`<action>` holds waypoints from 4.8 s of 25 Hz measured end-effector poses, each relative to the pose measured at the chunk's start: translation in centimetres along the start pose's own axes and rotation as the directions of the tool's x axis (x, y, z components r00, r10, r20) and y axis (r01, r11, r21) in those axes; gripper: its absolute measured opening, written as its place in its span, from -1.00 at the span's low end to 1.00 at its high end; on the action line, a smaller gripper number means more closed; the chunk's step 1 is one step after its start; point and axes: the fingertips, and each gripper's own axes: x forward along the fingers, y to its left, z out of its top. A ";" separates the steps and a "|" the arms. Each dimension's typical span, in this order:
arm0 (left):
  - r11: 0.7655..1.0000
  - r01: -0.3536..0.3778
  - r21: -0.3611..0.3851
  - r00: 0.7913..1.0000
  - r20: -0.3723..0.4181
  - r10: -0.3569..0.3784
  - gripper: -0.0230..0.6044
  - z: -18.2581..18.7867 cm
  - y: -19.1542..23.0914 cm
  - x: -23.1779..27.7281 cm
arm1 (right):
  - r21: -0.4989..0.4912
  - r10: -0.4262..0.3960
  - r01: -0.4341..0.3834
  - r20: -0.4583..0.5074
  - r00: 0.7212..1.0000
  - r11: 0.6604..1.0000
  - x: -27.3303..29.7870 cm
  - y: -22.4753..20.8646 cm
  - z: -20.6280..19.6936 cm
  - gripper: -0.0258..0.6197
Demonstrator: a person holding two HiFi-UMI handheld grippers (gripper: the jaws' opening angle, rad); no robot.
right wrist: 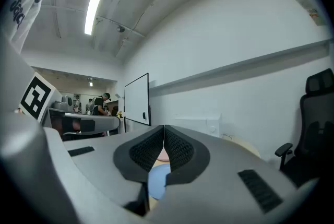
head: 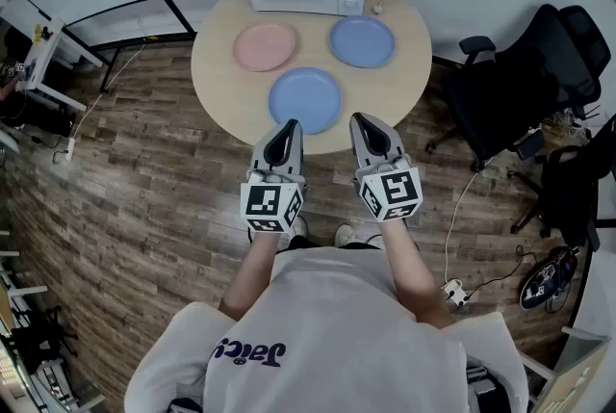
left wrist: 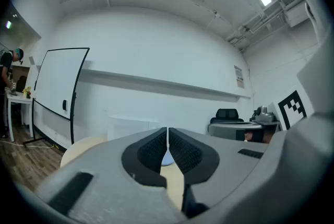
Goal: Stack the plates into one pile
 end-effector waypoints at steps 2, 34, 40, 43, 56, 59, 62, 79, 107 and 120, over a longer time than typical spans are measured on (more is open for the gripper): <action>1.000 -0.001 -0.021 1.000 -0.015 0.001 -0.85 -1.0 -0.8 0.1 | 0.025 0.018 -0.018 0.013 1.000 1.000 -0.7 -0.2 -0.5 -0.86; 0.974 -0.069 -0.215 0.865 -0.499 -0.048 -0.83 -21.8 15.6 7.8 | 0.178 0.019 0.087 -0.521 0.854 0.980 13.4 -3.2 -23.3 -0.85; 0.957 0.023 -0.290 0.787 -0.585 -0.196 -0.33 -25.0 18.5 10.3 | 0.151 -0.099 0.225 -0.578 0.810 0.963 16.2 -4.6 -25.1 -0.84; 0.949 0.020 -0.316 0.758 -0.614 -0.221 -0.26 -26.6 20.2 11.6 | 0.149 -0.125 0.268 -0.609 0.783 0.952 16.8 -5.3 -26.2 -0.72; 0.941 -0.096 -0.324 0.628 -0.753 -0.195 -0.21 -32.3 21.0 14.7 | 0.174 -0.072 0.311 -0.763 0.642 0.935 16.5 -11.0 -32.5 -0.32; 0.937 -0.157 -0.312 0.602 -0.782 -0.159 -0.21 -33.2 21.5 14.7 | 0.191 -0.031 0.288 -0.785 0.619 0.938 17.1 -11.8 -33.8 -0.32; 0.925 -0.210 -0.317 0.594 -0.793 -0.137 -0.21 -33.5 21.9 15.0 | 0.203 -0.015 0.290 -0.795 0.606 0.935 17.5 -12.6 -34.2 -0.34; 0.924 -0.272 -0.267 0.535 -0.840 -0.085 -0.84 -33.8 23.0 16.1 | 0.209 0.028 0.272 -0.838 0.545 0.939 19.1 -13.4 -34.4 -0.78; 0.907 -0.208 -0.367 0.565 -0.802 -0.195 -0.84 -27.7 16.4 26.7 | 0.198 -0.116 0.406 -0.768 0.630 0.892 17.6 -24.3 -27.8 -0.80; 0.898 -0.230 -0.374 0.607 -0.777 -0.167 -0.84 -27.0 12.7 37.2 | 0.184 -0.164 0.430 -0.738 0.654 0.884 20.8 -35.6 -26.1 -0.80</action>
